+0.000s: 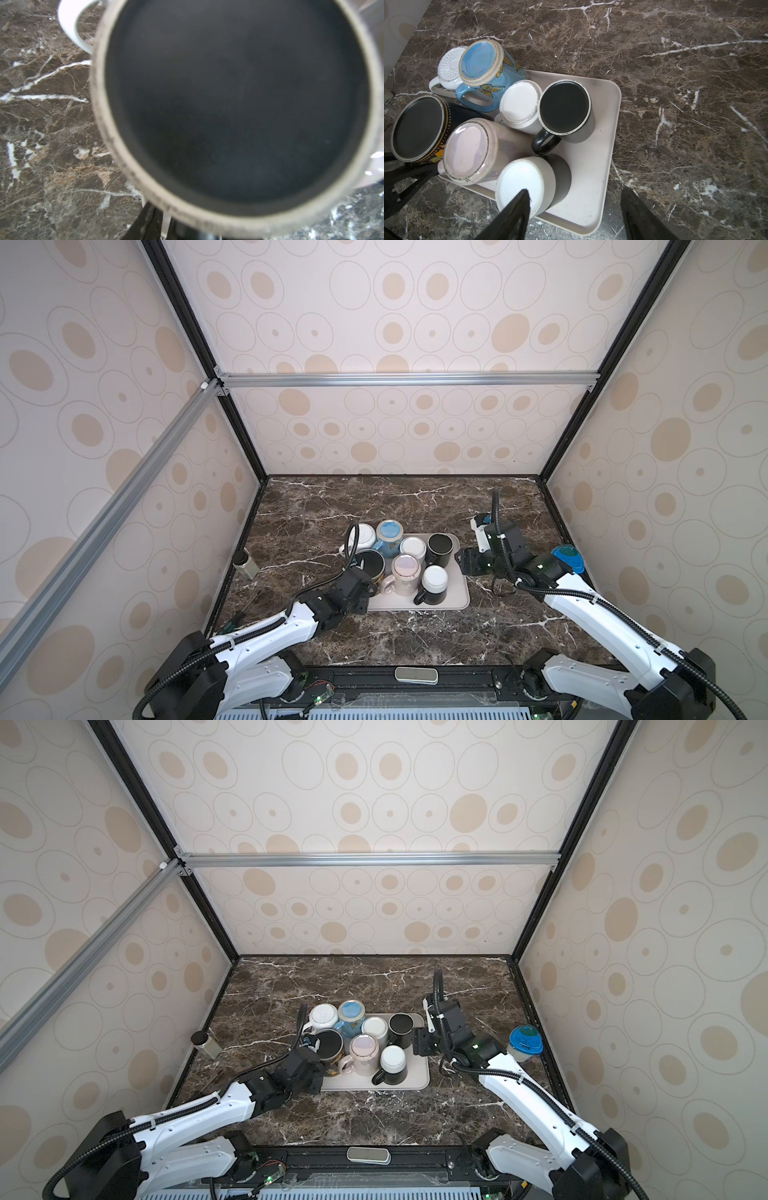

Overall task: Turn the mug right side up
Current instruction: 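Close the left gripper on the black skull-print mug's base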

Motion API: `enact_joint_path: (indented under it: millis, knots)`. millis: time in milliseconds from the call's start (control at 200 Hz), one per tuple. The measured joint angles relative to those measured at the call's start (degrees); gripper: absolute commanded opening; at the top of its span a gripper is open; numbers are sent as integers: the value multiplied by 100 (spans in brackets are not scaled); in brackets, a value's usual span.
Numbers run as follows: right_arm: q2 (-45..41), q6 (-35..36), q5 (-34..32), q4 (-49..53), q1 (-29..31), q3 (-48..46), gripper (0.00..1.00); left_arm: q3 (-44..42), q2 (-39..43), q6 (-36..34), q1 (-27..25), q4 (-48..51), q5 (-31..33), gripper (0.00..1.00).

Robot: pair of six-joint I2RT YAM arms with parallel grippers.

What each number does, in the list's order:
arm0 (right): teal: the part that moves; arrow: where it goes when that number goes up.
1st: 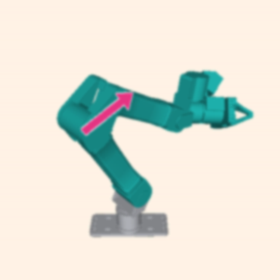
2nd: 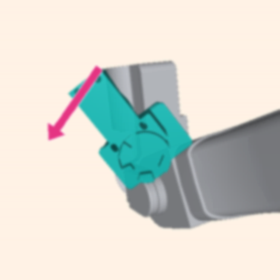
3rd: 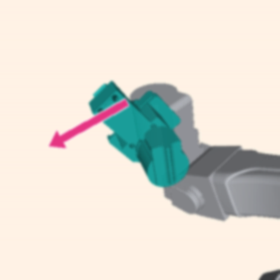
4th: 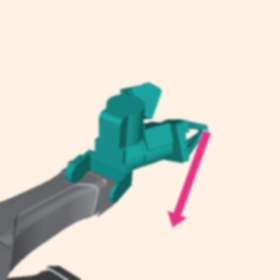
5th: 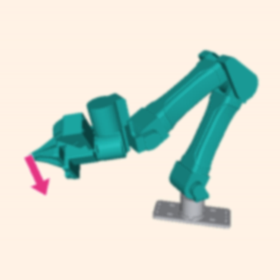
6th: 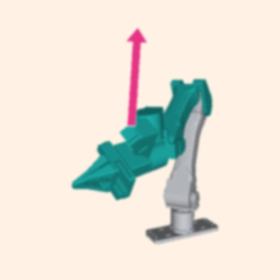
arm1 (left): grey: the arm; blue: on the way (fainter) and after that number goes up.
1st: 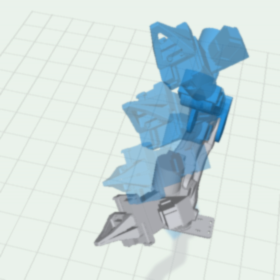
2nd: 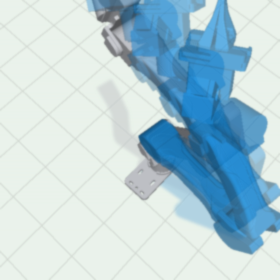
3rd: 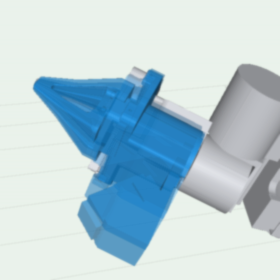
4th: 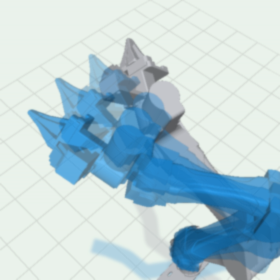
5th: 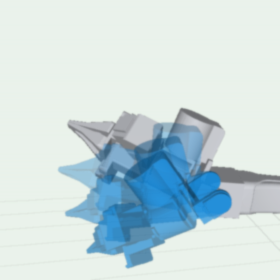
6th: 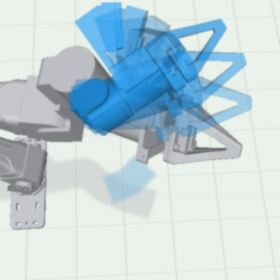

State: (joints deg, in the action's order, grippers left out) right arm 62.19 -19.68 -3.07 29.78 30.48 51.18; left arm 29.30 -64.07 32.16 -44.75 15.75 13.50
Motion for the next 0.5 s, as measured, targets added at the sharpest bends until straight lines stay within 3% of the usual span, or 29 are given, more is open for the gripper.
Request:
enact_joint_path:
  millis: [500]
  knots:
    - [-173,-48,35,-66,4,-42,66,13,-37,-175,-4,4,138,21]
